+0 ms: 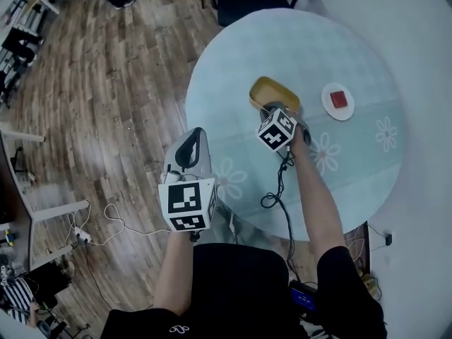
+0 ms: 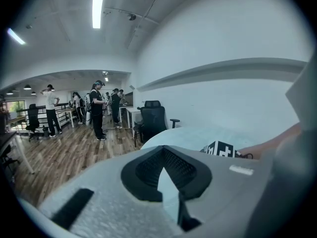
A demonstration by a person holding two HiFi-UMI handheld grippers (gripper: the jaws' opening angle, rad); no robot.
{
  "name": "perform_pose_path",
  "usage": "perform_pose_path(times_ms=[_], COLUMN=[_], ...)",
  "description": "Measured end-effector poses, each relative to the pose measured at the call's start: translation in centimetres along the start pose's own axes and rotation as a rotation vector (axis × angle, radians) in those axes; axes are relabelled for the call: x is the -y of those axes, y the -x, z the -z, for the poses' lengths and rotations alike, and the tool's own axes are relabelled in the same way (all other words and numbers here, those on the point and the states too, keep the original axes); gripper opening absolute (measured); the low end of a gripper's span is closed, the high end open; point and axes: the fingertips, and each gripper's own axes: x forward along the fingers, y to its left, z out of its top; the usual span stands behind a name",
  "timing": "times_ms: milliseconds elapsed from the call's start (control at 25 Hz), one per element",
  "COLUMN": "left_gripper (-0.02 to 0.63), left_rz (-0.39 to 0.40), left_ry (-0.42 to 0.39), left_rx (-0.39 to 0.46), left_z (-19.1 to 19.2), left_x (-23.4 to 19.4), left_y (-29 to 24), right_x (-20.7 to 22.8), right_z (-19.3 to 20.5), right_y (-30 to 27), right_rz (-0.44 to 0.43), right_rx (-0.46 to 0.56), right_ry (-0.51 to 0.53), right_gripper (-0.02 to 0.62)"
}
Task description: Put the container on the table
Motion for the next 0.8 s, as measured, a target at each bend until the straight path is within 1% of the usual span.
perform_pose_path(times_ms=[40,120,160,200,280,360,440,480,560,640,720,760,800], left_gripper=[0.002,0.002,0.002,0.002,0.002,0.002,0.002,0.002,0.002,0.002,0.002,0.002,0.002], left_rz=[-0.006,-0.012,-0.013,-0.014,-0.016,-0.018,-0.009,-0.001,0.017,0.034,0.045,0.049,0.052], left_ry=[0.005,0.010,0.010,0.012,0.025,0.042,0.051,0.052,0.051,0.048,0.042,0.040,0.038], left_rx=[0.002,0.009,0.016,0.025,0.052,0.085,0.126,0.148,0.188,0.219,0.243,0.253,0.263], left_z=[0.0,-0.2,-0.3,-0.5,-1.2,-2.2,-3.5,-4.2,-5.4,-6.3,-7.1,-7.5,-7.8], left_x=[-0.4,-0.8,-0.9,-1.0,-0.9,-0.5,0.7,1.7,3.8,5.8,7.2,7.7,8.1], left_y=[0.0,0.0,0.0,0.0,0.1,0.3,0.7,1.0,1.5,2.1,2.5,2.7,2.8], right_x=[-0.2,-0.6,-0.3,0.5,3.2,5.7,7.4,7.9,8.1,7.9,7.5,7.2,6.9], right_z=[0.0,-0.7,-1.8,-3.3,-7.5,-11.6,-13.9,-14.3,-13.7,-11.5,-8.5,-7.0,-5.7], right_y=[-0.4,-0.2,0.6,2.2,7.3,14.0,21.3,24.8,31.1,35.5,37.9,38.3,38.0], right_rz=[-0.006,-0.028,-0.025,-0.004,0.073,0.163,0.250,0.282,0.313,0.343,0.376,0.378,0.372], right_rx=[-0.002,0.021,0.057,0.117,0.294,0.494,0.677,0.758,0.897,0.990,1.034,1.032,1.006], right_ry=[0.003,-0.013,-0.032,-0.059,-0.124,-0.183,-0.238,-0.268,-0.335,-0.416,-0.514,-0.563,-0.600], right_gripper=[0.051,0.152,0.149,0.147,0.119,0.067,0.021,0.011,0.011,0.011,0.011,0.011,0.009])
